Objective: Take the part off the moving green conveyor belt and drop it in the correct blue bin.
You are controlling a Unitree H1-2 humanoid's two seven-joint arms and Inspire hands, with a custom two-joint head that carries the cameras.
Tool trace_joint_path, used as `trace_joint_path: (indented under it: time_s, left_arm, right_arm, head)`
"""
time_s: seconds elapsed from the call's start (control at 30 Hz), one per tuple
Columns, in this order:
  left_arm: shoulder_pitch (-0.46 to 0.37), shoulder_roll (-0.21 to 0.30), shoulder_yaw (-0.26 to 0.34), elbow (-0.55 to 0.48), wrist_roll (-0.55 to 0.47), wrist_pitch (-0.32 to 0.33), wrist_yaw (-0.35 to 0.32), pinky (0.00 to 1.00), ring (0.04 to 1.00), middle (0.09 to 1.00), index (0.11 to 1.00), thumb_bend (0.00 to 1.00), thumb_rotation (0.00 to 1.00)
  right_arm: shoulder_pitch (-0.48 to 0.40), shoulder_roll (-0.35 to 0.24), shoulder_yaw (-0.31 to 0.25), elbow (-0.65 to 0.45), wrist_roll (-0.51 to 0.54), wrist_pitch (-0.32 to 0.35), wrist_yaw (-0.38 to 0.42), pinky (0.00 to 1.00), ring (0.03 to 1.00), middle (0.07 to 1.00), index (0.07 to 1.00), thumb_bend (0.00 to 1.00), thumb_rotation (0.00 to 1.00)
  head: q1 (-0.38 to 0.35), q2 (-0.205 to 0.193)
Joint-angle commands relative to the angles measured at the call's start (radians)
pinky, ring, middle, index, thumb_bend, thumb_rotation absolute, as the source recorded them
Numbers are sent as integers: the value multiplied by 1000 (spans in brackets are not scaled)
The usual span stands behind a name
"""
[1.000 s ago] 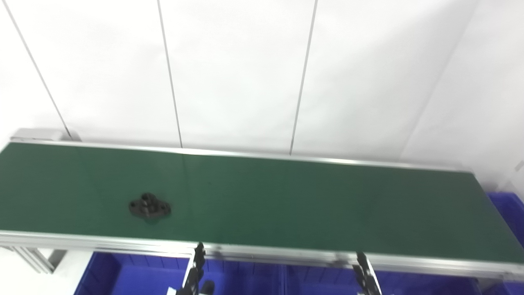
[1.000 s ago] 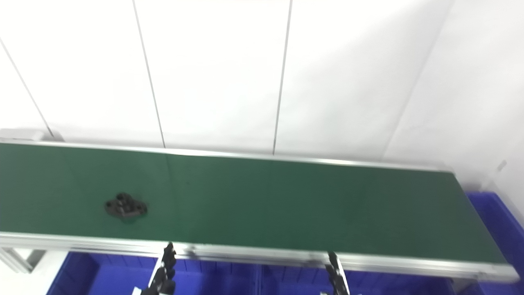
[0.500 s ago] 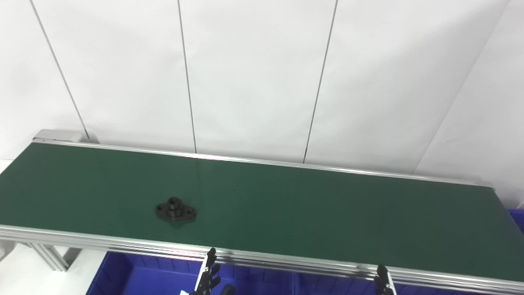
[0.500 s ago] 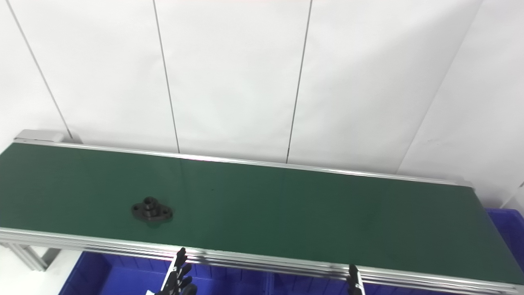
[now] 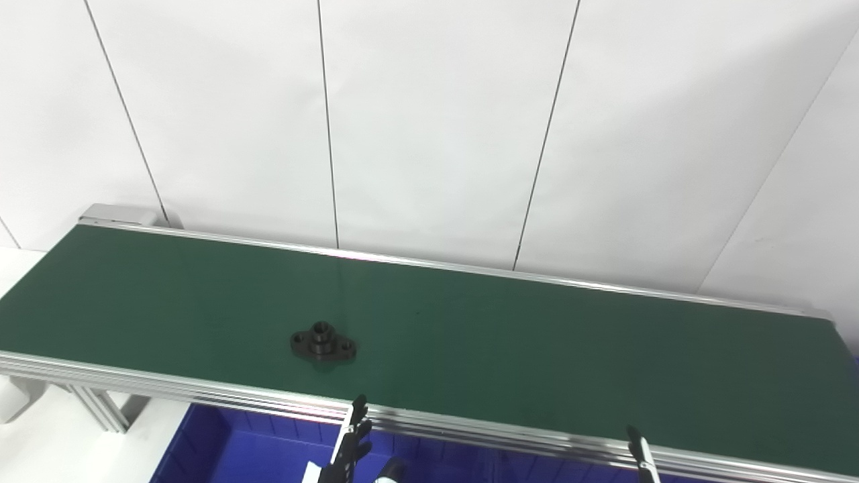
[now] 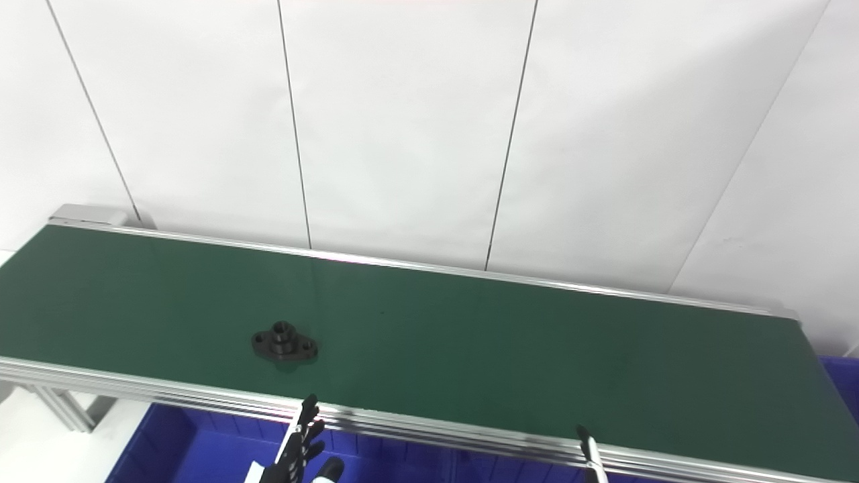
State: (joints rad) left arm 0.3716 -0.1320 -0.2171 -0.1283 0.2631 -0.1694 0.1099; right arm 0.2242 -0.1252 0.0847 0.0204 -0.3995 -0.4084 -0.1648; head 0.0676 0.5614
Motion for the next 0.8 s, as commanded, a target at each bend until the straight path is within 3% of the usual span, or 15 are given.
trace_joint_path:
  time_s: [0.0,0.07,0.23,0.47,0.57,0.77]
  left_arm:
    - [-10,-39,-32,-31,-1,0,-2,939,962,1000,1000,441,833]
    - [-13,-36,-32,-29,0,4,-4,947,966,1000,1000,430,841]
    - [-13,-33,-35,-32,2,5,-4,952,968,1000,1000,442,852]
    - [-12,-27,-36,-41,8,13,-7,976,970,1000,1000,455,876]
    - [-9,-26,-37,-46,10,7,-7,972,969,1000,1000,455,880]
    - [-4,-23,-38,-52,6,14,-15,975,973,1000,1000,459,888]
  right_arm:
    - [-19,6,-9,-72,-12,-42,-18,929,958,982,982,836,1000]
    - [-30,6,-10,-94,-12,-28,-11,900,941,976,976,833,993]
    - [-92,10,-9,-147,-92,50,5,828,894,950,965,844,841]
    - [-233,46,16,-213,-248,325,106,714,838,892,928,877,599]
    - [-297,61,43,-221,-340,432,140,679,824,881,922,897,587]
    - [-428,76,105,-172,-450,539,171,646,794,853,890,924,443]
  head:
    - [-2,2]
    - [-4,5]
    - [-4,5]
    - [-10,13]
    - [-17,19]
    - [-36,22]
